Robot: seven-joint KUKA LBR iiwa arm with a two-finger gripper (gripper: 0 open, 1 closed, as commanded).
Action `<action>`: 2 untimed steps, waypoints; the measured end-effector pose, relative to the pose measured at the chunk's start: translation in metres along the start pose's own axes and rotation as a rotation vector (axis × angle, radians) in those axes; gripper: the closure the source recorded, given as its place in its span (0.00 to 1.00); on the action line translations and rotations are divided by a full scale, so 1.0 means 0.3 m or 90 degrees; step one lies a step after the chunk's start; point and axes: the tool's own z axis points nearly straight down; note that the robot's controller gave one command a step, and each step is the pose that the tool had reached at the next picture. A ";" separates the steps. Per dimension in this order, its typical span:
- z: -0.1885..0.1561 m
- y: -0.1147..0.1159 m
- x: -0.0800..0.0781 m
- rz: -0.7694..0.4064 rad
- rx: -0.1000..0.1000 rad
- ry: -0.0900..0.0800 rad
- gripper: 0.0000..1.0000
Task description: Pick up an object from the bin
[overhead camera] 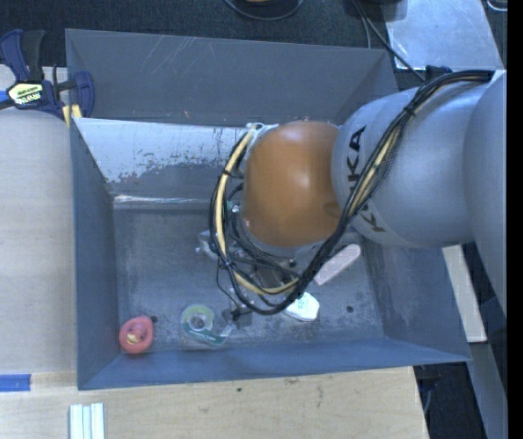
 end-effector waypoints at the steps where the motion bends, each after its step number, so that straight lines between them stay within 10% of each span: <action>1: 0.121 0.053 0.056 0.193 -0.001 -0.001 0.00; 2: 0.229 0.027 0.060 0.071 0.000 -0.003 0.00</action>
Offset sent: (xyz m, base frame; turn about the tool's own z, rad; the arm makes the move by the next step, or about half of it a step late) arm -0.0211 0.0024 -0.0698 0.1111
